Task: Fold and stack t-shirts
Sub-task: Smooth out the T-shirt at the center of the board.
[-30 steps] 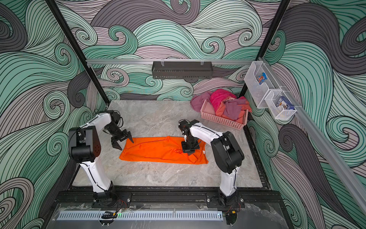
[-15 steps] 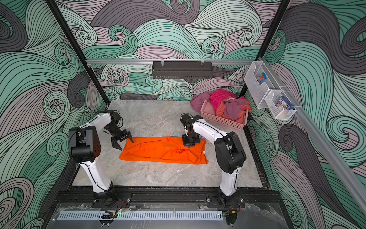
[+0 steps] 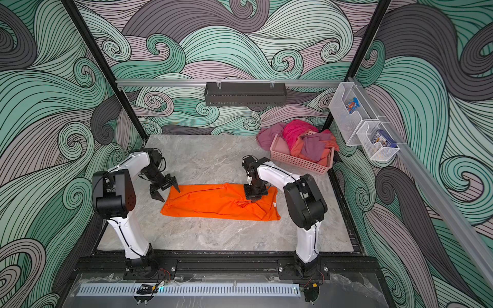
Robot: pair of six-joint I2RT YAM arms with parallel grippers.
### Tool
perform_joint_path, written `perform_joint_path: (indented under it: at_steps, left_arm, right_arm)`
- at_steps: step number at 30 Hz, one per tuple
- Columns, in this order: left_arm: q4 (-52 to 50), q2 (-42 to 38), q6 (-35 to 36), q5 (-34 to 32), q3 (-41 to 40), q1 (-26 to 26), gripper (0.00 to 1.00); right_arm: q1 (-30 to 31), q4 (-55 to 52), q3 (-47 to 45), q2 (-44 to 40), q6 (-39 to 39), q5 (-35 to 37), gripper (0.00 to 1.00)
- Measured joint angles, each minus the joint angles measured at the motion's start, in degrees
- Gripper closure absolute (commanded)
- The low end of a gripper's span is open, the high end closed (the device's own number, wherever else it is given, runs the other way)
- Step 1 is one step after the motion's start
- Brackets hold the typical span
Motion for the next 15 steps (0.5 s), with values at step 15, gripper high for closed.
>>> perform_joint_path:
  at_steps: [15]
  left_arm:
    - [0.3,1.4,0.2,0.1,0.0,0.0,0.18]
  right_arm:
    - [3.8,0.3,-6.0,-5.6,1.8,-5.5,1.00]
